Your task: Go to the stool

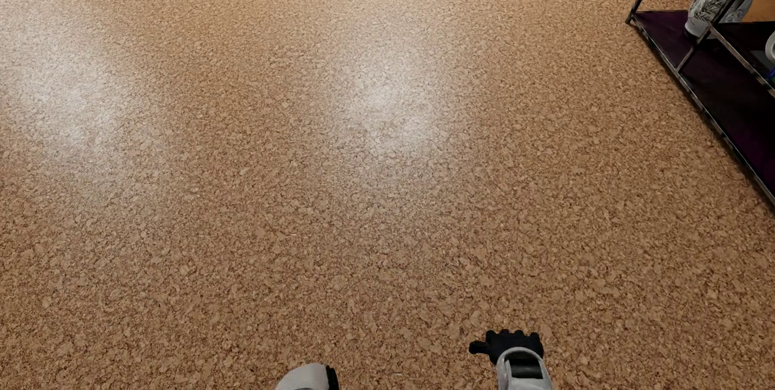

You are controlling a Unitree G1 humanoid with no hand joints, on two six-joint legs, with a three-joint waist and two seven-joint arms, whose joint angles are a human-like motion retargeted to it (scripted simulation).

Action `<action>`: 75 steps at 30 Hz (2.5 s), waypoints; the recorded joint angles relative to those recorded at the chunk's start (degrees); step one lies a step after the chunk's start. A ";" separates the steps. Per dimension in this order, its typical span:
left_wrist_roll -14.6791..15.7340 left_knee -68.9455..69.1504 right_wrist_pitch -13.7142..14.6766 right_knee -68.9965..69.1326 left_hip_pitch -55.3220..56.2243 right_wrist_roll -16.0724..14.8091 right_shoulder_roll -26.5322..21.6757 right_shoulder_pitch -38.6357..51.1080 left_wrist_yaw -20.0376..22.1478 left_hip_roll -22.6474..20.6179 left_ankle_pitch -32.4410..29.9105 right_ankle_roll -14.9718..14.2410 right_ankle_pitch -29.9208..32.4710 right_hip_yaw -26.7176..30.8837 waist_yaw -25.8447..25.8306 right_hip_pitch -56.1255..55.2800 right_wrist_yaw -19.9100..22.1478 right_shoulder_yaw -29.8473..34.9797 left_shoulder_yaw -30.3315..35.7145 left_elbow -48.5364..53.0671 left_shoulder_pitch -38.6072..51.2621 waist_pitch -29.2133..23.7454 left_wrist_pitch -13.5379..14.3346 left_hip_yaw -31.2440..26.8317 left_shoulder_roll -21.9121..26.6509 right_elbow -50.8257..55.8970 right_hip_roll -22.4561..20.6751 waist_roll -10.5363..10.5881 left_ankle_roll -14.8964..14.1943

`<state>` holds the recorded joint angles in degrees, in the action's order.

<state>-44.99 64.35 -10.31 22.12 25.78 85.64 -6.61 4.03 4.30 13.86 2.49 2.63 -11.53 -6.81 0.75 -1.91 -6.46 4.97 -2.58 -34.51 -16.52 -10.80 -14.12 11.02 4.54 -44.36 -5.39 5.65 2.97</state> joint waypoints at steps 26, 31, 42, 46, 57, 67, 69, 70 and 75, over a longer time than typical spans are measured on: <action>-3.89 -47.42 -3.16 -15.20 -40.59 -7.23 7.26 -25.31 10.54 -20.35 21.36 -7.40 10.35 -1.73 -5.26 -28.24 -9.18 -6.77 3.65 -0.17 27.75 2.03 10.10 0.49 -2.32 1.23 10.04 -10.20 -0.53; -5.45 -23.99 -6.19 7.80 -41.72 -16.54 13.15 -23.61 4.13 -12.27 4.38 5.26 16.15 -7.23 -6.85 -27.76 2.72 -17.92 9.24 -4.80 22.40 1.17 2.74 1.91 1.18 9.89 7.68 -5.75 -1.17; 3.67 -24.35 -0.39 -3.82 3.66 -12.27 5.71 0.87 8.60 -0.13 -1.47 0.62 -3.10 -0.30 0.94 5.21 4.07 -4.05 -8.40 -6.55 -5.16 1.08 -1.32 -3.38 -3.05 4.36 -1.77 -1.48 -1.66; 4.31 -54.22 -1.90 -4.28 4.05 -14.89 3.37 4.11 5.55 -1.46 1.15 -2.85 -7.60 1.75 0.63 13.48 5.99 -0.10 -10.23 -8.19 -8.51 0.64 -5.02 2.08 -6.15 7.74 -1.16 -1.92 -5.32; -3.08 -33.83 -10.19 52.80 -15.05 -10.58 4.02 -15.64 5.36 -12.77 11.33 -1.49 13.43 0.57 -2.27 -14.47 -3.25 -1.87 -4.46 -13.73 16.11 0.07 -1.53 6.08 -3.63 -2.41 15.52 -10.90 3.07; -3.72 -46.12 -5.31 -12.14 -40.46 -10.25 1.93 -17.58 10.28 -21.72 20.22 -2.86 12.28 -12.74 -5.29 -25.26 -5.96 -9.77 5.31 3.87 30.54 1.73 6.88 1.25 0.84 4.23 6.59 -11.08 0.68; -4.93 -39.18 -7.13 -3.85 -42.54 -11.09 3.25 -17.14 9.35 -20.77 15.53 9.07 17.78 -16.49 -5.78 -24.32 -2.66 -12.34 7.19 0.92 27.14 1.66 5.05 0.06 0.63 5.26 9.23 -9.28 1.16; -5.61 -32.03 -8.37 1.14 -41.33 -12.19 4.63 -17.13 7.29 -18.91 9.20 11.16 16.88 -17.47 -6.27 -23.71 -0.36 -13.75 8.26 -2.79 25.22 1.51 3.24 -0.08 0.62 5.35 10.30 -8.12 0.90; -3.43 12.18 -9.91 5.12 -18.44 -11.09 9.39 -8.46 -9.43 -3.32 -0.75 9.65 4.78 -17.17 -5.00 -12.49 13.20 -11.01 3.11 -18.25 13.23 1.07 -7.18 -0.65 0.94 -2.57 4.72 -3.14 -0.80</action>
<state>-48.42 76.53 -20.21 27.24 7.34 74.56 2.78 -4.43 -5.13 10.54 1.74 12.29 -6.75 -23.98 -4.26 -14.40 6.75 -6.04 0.54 -52.75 -3.29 -9.74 -21.30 10.37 5.48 -46.93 -0.67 2.51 2.17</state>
